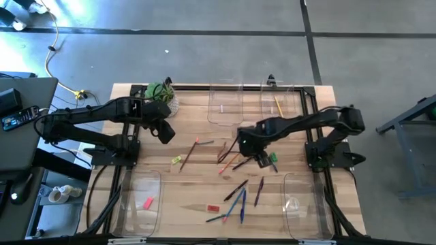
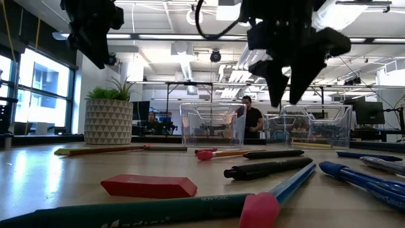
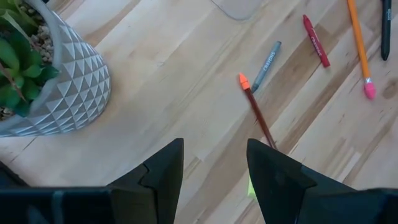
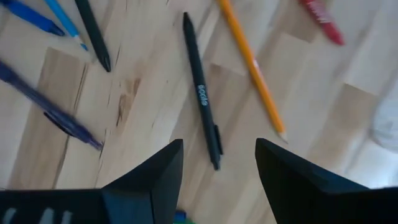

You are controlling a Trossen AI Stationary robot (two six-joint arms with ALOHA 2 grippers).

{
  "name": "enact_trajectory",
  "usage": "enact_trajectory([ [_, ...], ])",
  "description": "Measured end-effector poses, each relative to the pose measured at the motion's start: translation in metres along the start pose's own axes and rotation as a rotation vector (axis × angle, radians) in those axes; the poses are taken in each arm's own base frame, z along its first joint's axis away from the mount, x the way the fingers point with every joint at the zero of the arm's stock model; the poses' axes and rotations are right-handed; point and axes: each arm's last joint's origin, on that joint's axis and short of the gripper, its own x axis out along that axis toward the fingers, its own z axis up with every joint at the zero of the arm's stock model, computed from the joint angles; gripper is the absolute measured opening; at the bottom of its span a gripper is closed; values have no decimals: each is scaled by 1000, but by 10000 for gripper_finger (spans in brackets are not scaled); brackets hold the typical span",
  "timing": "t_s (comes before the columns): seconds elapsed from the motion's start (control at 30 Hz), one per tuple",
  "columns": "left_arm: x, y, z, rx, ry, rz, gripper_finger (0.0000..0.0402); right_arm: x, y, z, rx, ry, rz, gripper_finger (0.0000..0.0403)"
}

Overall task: Sort crayons/erasers/pens/pencils in bins
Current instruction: Put the top black pen into the bottom right transparent bin

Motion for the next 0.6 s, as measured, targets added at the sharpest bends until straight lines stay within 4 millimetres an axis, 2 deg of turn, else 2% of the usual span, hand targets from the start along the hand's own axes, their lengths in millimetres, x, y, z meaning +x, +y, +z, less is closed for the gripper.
enact_trajectory([
  [0.27, 0, 0, 0, 24, 0, 0, 163, 37, 6, 17, -25, 6, 13, 169],
  [0.6, 0, 0, 0, 64, 0, 1, 163, 62, 13, 27, -13, 14, 10, 163],
])
